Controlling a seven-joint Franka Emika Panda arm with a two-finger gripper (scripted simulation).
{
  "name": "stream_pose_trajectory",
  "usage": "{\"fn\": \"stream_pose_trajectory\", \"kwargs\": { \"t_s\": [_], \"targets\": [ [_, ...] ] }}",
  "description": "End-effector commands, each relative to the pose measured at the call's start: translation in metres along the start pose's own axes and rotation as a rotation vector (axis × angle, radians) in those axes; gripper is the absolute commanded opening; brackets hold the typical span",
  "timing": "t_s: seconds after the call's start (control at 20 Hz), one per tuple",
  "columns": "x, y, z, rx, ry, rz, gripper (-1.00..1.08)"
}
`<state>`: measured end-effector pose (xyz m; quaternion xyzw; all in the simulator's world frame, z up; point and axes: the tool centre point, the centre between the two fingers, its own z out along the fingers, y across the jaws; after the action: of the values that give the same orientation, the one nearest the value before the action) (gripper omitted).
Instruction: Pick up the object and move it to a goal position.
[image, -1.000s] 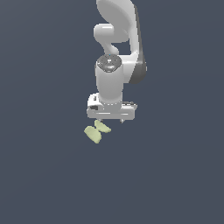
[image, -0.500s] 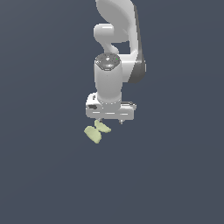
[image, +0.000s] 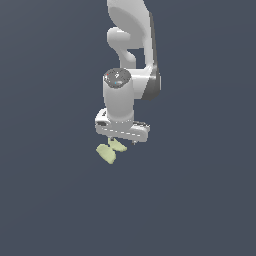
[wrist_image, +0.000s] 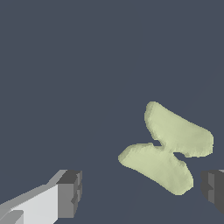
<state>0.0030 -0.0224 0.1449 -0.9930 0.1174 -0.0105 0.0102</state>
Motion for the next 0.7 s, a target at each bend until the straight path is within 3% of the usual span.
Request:
{"fn": "stream_pose_trajectory", "kwargs": {
  "t_s": [0.0, 0.65],
  "targets": [
    [-0.001, 0.007, 0.009, -0.001, -0.003, 0.062, 1.0],
    [-0.008, 0.053, 0.057, -0.02, -0.012, 0.43, 1.0]
  ]
}}
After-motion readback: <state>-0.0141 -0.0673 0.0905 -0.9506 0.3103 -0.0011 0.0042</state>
